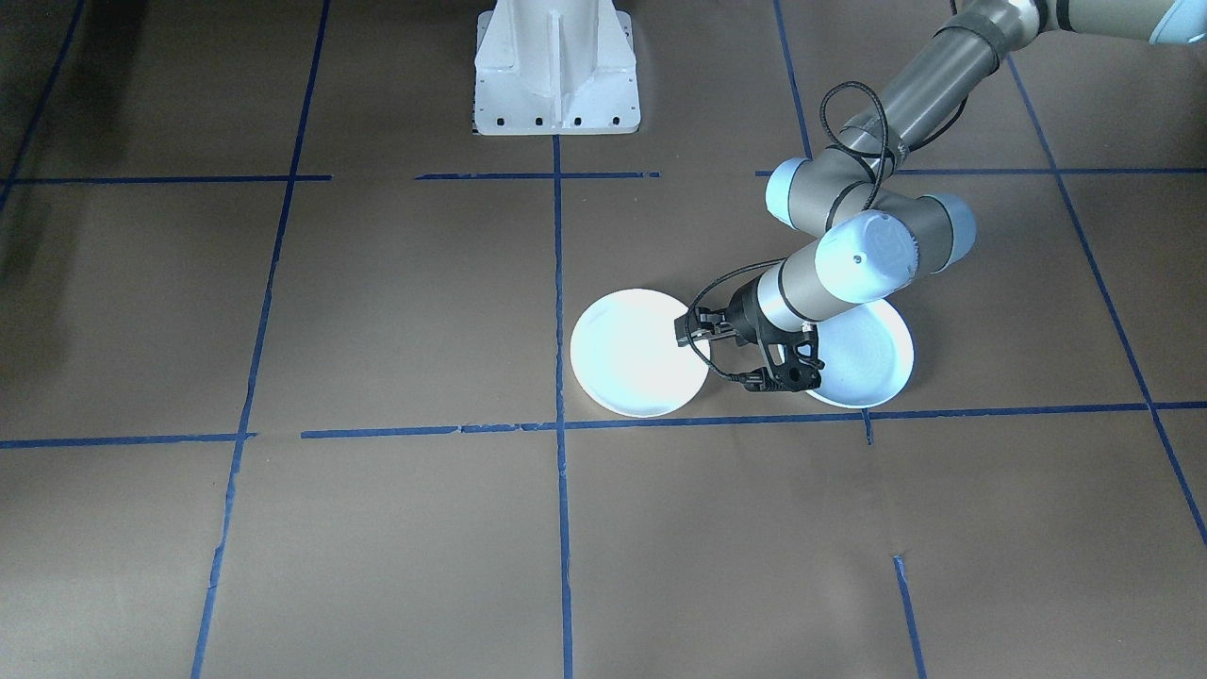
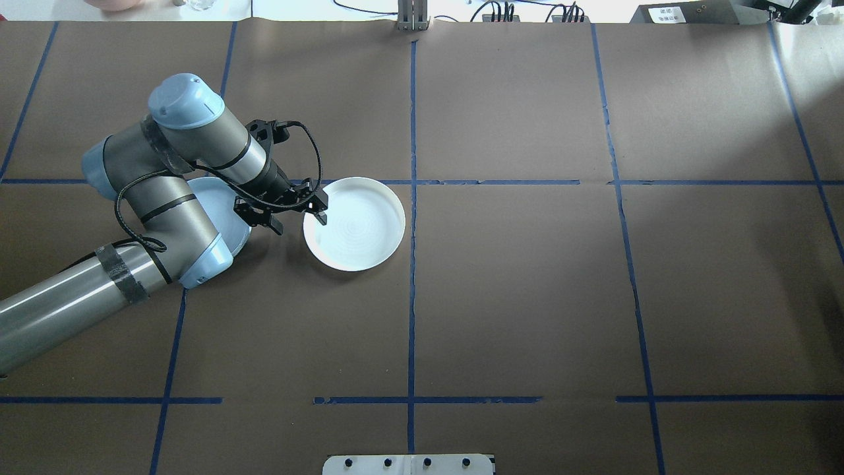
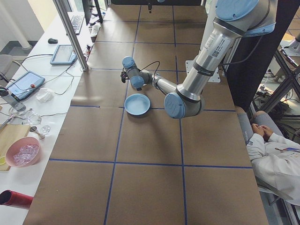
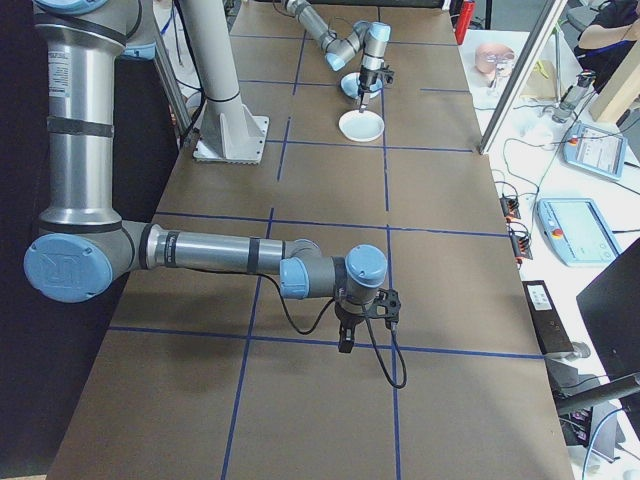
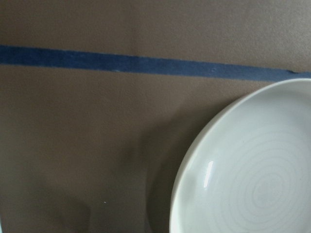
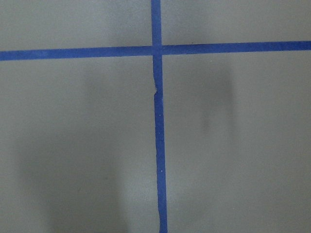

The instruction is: Stack plate in center

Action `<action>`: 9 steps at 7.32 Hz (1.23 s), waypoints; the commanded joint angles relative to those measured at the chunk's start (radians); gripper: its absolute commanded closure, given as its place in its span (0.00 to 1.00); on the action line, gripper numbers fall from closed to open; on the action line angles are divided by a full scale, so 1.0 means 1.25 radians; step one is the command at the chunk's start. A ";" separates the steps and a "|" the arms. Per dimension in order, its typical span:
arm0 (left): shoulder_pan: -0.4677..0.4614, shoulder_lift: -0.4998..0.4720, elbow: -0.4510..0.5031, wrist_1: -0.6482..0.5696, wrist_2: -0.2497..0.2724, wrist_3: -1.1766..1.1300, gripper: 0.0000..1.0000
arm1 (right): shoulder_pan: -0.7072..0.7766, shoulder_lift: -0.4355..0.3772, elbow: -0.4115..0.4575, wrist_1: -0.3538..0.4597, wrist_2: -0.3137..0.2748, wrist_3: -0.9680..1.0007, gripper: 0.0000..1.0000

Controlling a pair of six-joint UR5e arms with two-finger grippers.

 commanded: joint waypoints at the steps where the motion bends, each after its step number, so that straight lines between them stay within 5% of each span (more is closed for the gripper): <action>1: 0.001 -0.008 0.004 -0.003 0.014 -0.026 0.19 | 0.000 0.000 0.000 0.000 0.000 0.000 0.00; 4: 0.016 -0.013 0.008 -0.003 0.032 -0.026 0.41 | 0.000 0.000 0.000 0.000 0.000 0.000 0.00; 6: 0.016 -0.013 0.007 -0.003 0.032 -0.027 1.00 | 0.000 0.000 0.000 0.000 0.000 0.000 0.00; 9: -0.023 -0.004 -0.027 0.003 0.032 -0.027 1.00 | 0.000 0.000 0.001 0.000 0.000 0.000 0.00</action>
